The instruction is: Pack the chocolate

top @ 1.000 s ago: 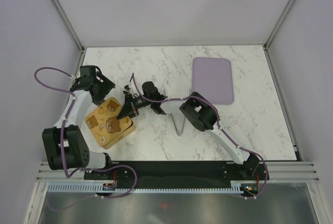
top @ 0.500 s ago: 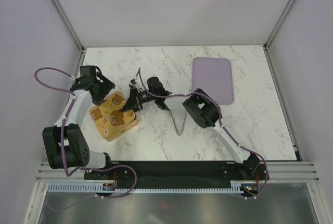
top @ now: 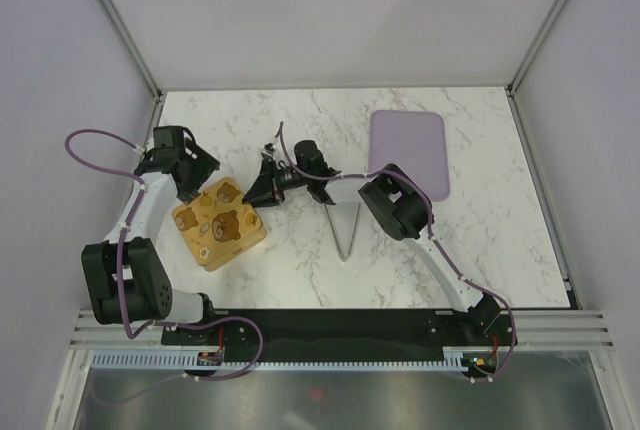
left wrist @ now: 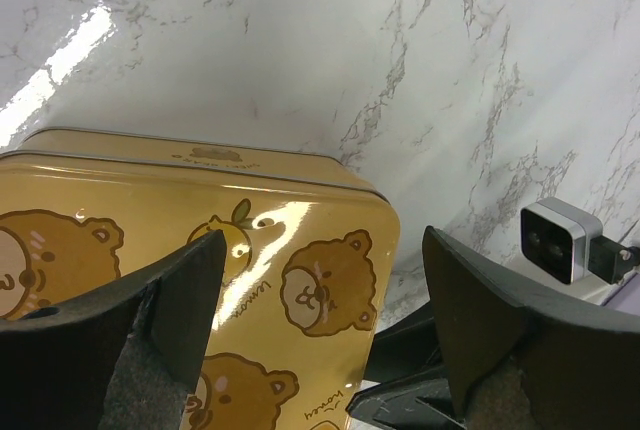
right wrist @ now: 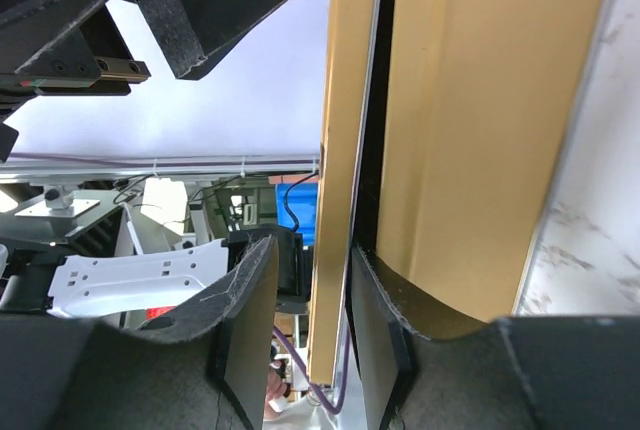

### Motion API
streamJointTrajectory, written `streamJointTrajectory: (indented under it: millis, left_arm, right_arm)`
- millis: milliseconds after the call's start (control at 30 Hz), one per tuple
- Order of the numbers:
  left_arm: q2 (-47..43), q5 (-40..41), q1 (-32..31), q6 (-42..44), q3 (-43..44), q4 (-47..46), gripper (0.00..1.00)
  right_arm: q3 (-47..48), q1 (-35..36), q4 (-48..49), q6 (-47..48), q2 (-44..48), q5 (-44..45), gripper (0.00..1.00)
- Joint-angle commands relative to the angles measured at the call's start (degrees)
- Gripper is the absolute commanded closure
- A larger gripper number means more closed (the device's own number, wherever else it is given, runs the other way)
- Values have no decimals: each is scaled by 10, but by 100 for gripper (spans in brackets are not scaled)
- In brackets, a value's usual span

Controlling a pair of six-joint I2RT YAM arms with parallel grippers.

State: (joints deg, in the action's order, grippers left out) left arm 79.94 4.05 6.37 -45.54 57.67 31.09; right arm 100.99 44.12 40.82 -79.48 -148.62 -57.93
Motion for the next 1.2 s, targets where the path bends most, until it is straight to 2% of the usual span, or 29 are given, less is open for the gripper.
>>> streamJointTrajectory:
  millis: [0, 67, 233, 400, 533, 867, 1000, 1167]
  left_arm:
    - [-9, 20, 5, -5, 2, -13, 13]
    - [-16, 23, 5, -4, 2, -12, 13]
    - [-34, 31, 5, 0, 11, -9, 13]
    - [-34, 20, 5, -8, 10, -8, 13]
    - [-20, 5, 6, -12, 7, -8, 13]
    - [21, -15, 14, -27, -1, -9, 12]
    - [40, -20, 13, -32, -5, -14, 12]
    - [59, -32, 14, -40, -14, -21, 12]
  right_arm:
    - [-18, -14, -34, 48, 47, 17, 57]
    - [-19, -20, -73, 101, 65, 25, 56]
    - [3, -27, -261, 232, 104, 84, 52]
    - [5, -23, -308, 271, 122, 120, 51]
    - [24, -14, -369, 320, 145, 156, 57]
    - [18, 13, -407, 364, 212, 239, 77]
    - [28, 35, -406, 355, 200, 215, 81]
    - [9, 48, -356, 330, 145, 155, 80]
